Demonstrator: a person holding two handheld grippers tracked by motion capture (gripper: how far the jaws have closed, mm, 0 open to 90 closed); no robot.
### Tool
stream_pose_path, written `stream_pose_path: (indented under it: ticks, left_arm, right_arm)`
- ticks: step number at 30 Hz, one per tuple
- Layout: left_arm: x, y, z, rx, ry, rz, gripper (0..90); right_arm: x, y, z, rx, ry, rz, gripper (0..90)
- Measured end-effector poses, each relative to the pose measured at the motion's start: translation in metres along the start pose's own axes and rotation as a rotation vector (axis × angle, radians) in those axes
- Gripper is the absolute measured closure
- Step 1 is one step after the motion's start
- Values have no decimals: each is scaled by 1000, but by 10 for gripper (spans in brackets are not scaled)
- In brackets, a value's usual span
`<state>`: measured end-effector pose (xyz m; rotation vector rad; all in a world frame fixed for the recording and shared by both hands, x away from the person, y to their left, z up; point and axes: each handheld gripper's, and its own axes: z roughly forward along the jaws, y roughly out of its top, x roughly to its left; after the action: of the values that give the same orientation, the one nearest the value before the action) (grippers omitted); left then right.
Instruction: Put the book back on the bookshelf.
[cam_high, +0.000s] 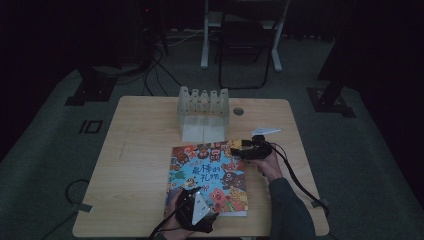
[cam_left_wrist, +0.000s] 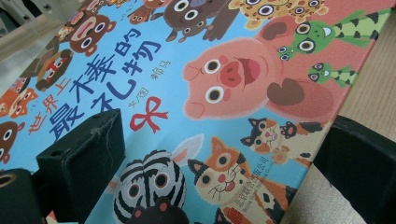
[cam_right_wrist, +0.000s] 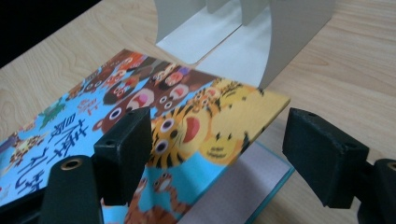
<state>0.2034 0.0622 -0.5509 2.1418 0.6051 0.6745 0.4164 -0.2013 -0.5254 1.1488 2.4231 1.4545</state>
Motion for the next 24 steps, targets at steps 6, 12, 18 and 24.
stream_pose_path:
  ticks: [6, 12, 18, 24]
  left_arm:
    - [1, 1, -2, -3, 0, 0, 41]
    - [1, 2, -3, -8, 3, 4, 41]
    - [2, 3, -5, -14, -4, -1, 42]
    - [1, 3, -5, -16, -2, 1, 42]
  right_arm:
    - [6, 0, -6, 1, 13, 9, 236]
    - [13, -2, -10, 0, 32, 13, 236]
    - [20, -4, -13, 8, 41, 11, 238]
    - [29, -9, -13, 35, 46, -12, 237]
